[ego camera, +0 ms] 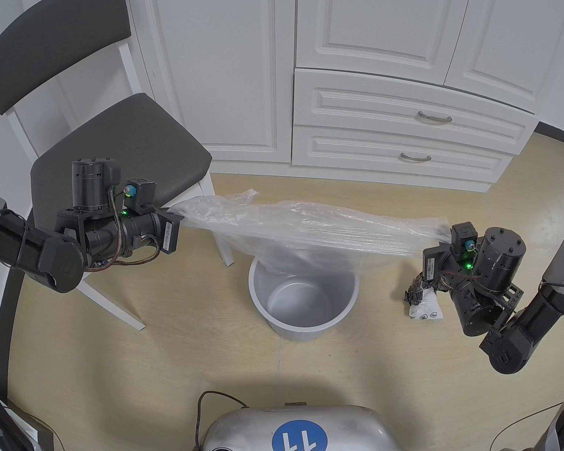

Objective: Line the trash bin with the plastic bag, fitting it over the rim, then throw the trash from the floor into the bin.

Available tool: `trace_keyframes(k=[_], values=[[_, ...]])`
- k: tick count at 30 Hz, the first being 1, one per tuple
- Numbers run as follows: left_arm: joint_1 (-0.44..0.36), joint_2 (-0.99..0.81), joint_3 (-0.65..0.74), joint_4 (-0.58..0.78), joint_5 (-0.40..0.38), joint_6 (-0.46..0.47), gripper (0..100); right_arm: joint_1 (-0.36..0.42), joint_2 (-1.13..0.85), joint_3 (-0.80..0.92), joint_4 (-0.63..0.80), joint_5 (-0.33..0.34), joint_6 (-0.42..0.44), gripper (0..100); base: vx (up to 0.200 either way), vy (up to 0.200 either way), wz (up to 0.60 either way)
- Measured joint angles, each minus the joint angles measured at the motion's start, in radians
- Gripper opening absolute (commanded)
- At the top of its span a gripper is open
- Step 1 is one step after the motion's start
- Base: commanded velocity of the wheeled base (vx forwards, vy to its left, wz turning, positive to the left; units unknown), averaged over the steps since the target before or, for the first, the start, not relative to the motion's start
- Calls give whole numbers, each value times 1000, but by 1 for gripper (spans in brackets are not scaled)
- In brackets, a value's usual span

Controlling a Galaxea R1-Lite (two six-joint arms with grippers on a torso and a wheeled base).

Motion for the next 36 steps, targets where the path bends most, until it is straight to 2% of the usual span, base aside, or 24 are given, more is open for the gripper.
trace_keyframes(k=[28,33,36], values=[[2,4,0,-4,3,8,0,-13,4,7,-14,4,-15,0,0,0,0],[-9,5,8,-61,6,9,0,-5,5,7,-27,13,-13,0,0,0,0],[-19,7,22,-150,7,9,0,-2,9,7,-48,40,-13,0,0,0,0]])
